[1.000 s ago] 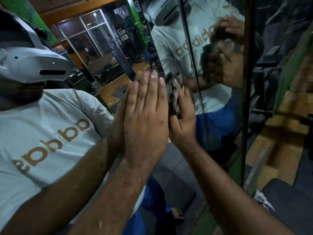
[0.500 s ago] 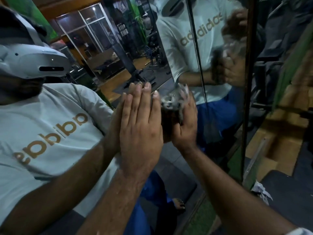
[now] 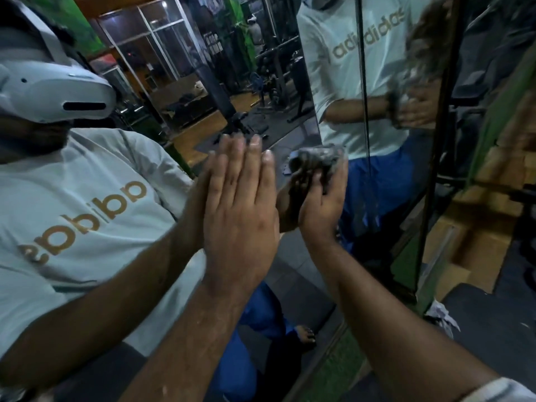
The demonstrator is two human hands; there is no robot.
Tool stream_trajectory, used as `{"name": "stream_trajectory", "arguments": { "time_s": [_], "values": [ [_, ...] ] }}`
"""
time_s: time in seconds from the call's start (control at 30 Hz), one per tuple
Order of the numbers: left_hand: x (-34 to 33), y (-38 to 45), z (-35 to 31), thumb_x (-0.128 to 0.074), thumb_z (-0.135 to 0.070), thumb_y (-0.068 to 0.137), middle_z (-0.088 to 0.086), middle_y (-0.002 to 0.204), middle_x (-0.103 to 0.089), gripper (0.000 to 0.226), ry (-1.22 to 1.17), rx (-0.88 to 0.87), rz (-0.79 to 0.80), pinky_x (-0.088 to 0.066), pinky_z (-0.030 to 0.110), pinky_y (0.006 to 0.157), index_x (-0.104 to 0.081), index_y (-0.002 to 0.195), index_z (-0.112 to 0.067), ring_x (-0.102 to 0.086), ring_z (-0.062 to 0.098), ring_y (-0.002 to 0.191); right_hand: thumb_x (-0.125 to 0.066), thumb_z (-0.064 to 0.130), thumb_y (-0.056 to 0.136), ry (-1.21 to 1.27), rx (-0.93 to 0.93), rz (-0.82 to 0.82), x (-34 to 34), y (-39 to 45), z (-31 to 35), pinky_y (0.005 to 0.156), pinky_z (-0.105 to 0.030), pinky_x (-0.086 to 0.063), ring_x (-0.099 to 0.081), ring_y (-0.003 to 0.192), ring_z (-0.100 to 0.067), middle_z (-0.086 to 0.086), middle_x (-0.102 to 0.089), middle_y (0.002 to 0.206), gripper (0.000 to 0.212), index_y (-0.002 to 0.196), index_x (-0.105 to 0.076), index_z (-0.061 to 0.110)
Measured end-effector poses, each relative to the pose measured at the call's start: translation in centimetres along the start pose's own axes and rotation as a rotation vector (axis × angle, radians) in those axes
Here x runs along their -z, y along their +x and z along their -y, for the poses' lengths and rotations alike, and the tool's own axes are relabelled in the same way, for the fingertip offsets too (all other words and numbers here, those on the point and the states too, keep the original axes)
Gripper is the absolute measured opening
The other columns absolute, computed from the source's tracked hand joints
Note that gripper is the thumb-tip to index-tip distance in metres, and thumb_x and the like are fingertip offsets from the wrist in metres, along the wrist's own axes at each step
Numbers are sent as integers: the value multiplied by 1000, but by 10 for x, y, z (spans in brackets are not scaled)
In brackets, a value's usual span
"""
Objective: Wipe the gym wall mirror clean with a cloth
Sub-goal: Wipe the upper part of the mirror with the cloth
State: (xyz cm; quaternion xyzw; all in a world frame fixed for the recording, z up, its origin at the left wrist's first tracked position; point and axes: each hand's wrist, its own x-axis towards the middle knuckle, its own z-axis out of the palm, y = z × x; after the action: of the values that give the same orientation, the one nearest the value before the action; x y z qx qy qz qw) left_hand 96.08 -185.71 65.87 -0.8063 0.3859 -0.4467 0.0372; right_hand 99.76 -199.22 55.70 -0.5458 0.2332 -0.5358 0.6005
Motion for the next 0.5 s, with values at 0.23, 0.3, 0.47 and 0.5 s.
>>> {"name": "stream_trajectory", "arguments": {
  "time_s": [0.23,0.3,0.47,0.5],
  "values": [
    [12,-25,22,-48,-29,102,21,167,-8,73,188,78,-21,-1,48,126,-14,158,2,-5,36,155,-44,36,102,-53,291,196,-23,-42,47,130,-55,-12,-7,162,-21,-6,-14,175,69,165,-19,25],
    [12,-27,25,-48,-27,103,21,167,-8,71,168,46,-21,0,47,126,-15,158,1,-5,36,155,-45,34,102,-160,472,224,-18,-49,26,129,-57,-15,-14,161,-30,-15,-21,172,68,163,-25,15],
    [25,-46,49,-54,-15,103,19,162,-28,54,-15,-28,-84,-9,47,127,-38,152,0,-19,33,154,-46,44,100,83,-127,-38,-30,-49,49,128,-54,-23,-20,159,-17,0,-23,173,69,165,-27,27],
    [30,-52,54,-54,-16,103,18,162,-28,54,-4,16,-100,-7,46,127,-38,152,0,-19,33,154,-47,48,98,108,-145,-30,-38,-54,64,128,-55,-23,-19,159,-16,3,-20,173,71,164,-26,32]
  ]
}}
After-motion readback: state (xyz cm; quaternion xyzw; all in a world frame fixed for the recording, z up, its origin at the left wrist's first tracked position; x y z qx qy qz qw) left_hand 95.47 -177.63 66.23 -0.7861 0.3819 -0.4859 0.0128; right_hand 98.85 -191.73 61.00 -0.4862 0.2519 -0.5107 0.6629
